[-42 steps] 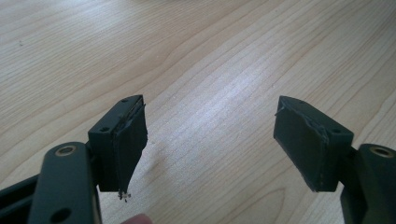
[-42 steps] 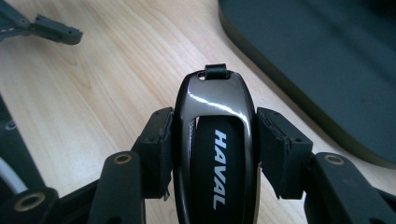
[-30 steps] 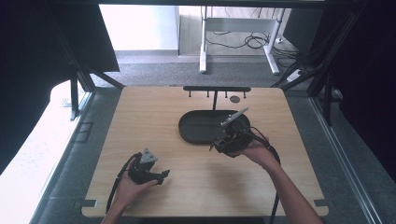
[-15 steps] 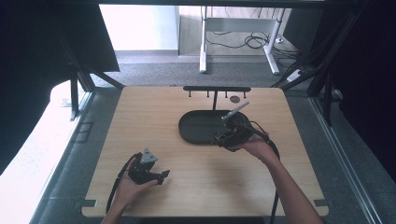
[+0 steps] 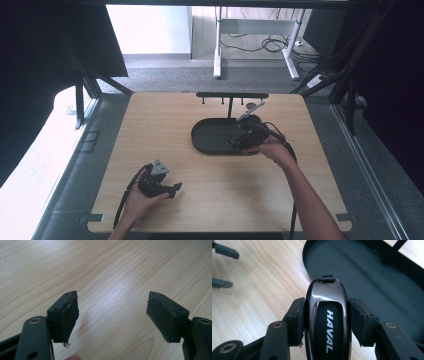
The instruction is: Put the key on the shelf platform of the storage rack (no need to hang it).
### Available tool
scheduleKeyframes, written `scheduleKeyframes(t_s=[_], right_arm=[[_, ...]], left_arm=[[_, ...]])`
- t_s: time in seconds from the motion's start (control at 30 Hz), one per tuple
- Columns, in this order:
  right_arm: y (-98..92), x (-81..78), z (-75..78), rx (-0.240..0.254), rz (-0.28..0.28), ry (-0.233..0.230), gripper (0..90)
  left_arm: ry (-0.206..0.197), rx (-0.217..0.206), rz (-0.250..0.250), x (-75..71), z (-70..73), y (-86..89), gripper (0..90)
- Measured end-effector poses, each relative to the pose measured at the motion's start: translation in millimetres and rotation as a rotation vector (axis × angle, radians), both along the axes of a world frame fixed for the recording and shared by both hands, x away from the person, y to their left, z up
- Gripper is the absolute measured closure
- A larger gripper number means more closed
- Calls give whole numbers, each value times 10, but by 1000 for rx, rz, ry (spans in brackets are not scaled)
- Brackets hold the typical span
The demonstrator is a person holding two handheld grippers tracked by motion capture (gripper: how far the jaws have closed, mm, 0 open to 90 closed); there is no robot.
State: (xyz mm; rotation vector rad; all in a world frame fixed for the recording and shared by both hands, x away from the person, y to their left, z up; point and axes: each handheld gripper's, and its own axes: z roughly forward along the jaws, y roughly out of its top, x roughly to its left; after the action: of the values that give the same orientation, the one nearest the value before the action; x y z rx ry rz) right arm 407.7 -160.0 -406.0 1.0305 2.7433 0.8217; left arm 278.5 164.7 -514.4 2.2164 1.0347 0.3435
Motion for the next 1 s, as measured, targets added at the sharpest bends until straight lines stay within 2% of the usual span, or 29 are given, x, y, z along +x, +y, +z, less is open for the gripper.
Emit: scheduleKeyframes(t_s=[0.47,0.7,1.0], right_arm=[[58,202,-15,1,-14,12,496],[44,305,-25,18,-26,10,496],[3,438,-134,10,-60,24,495]], left_arm=[[0,2,-1,4,-2,3,261],[3,2,1,6,-4,4,261],[5,5,-1,8,-4,5,261]])
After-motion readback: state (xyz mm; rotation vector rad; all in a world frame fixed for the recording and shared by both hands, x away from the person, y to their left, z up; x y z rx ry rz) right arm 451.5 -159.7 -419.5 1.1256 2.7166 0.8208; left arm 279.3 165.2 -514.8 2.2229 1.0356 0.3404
